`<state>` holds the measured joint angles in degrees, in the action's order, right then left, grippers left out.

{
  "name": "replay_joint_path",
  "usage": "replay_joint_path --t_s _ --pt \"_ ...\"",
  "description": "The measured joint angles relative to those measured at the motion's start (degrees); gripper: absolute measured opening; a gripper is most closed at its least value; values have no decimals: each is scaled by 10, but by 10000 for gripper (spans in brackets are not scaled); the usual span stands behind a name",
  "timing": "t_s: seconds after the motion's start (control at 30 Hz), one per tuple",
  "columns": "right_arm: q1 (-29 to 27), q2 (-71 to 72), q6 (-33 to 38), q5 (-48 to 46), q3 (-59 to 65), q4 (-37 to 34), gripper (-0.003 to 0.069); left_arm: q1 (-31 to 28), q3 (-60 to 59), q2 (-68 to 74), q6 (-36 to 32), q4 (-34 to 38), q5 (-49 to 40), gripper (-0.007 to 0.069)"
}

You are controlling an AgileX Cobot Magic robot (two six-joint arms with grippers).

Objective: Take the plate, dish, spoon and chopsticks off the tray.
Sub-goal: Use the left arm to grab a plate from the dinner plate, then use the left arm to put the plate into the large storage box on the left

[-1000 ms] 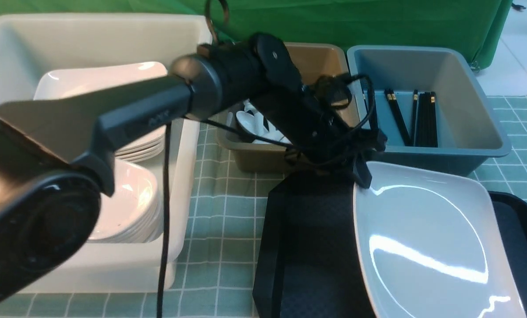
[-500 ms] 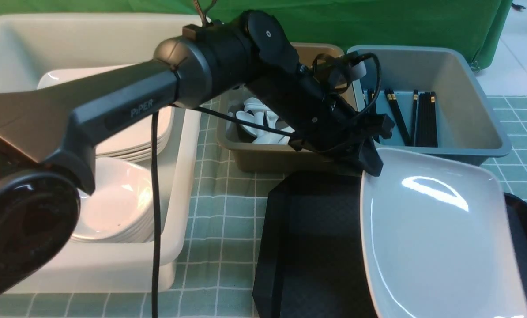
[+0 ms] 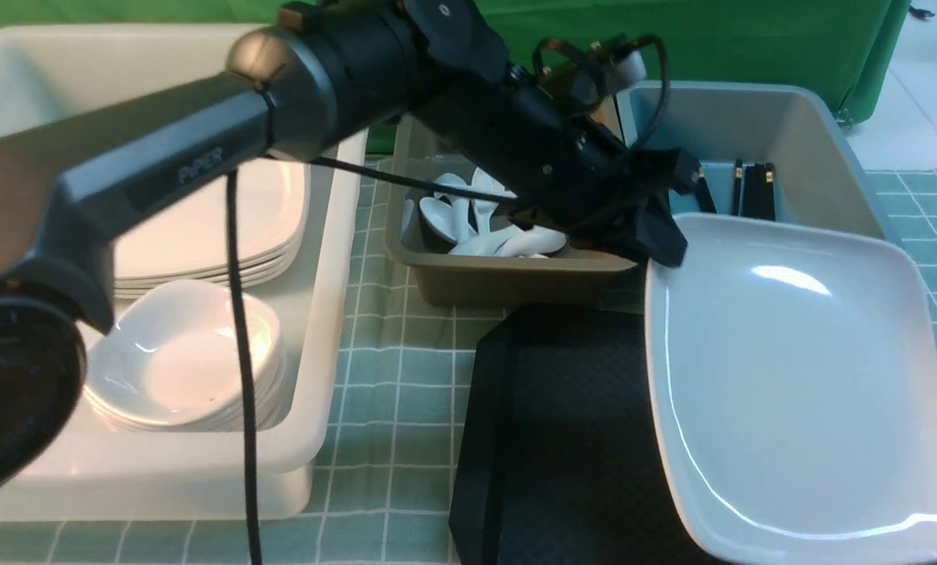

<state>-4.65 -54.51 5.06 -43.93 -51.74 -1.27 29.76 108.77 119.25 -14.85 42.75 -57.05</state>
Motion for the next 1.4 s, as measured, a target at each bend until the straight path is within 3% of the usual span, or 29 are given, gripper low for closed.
replay_joint_path --t_s 0.2,0.7,0.97,1.17,1.4 --pt "0 25 -1 7 -2 0 160 -75 16 0 -1 36 -23 28" --pt "0 55 -2 11 -11 0 161 -237 132 -12 15 37 -110 28" --pt "0 55 -2 11 -11 0 162 -375 133 -51 17 26 -130 28" --pt "0 55 -2 11 -11 0 162 -510 133 -93 37 24 -131 28" --pt "0 55 -2 11 -11 0 162 -586 133 -102 54 -1 -131 28"
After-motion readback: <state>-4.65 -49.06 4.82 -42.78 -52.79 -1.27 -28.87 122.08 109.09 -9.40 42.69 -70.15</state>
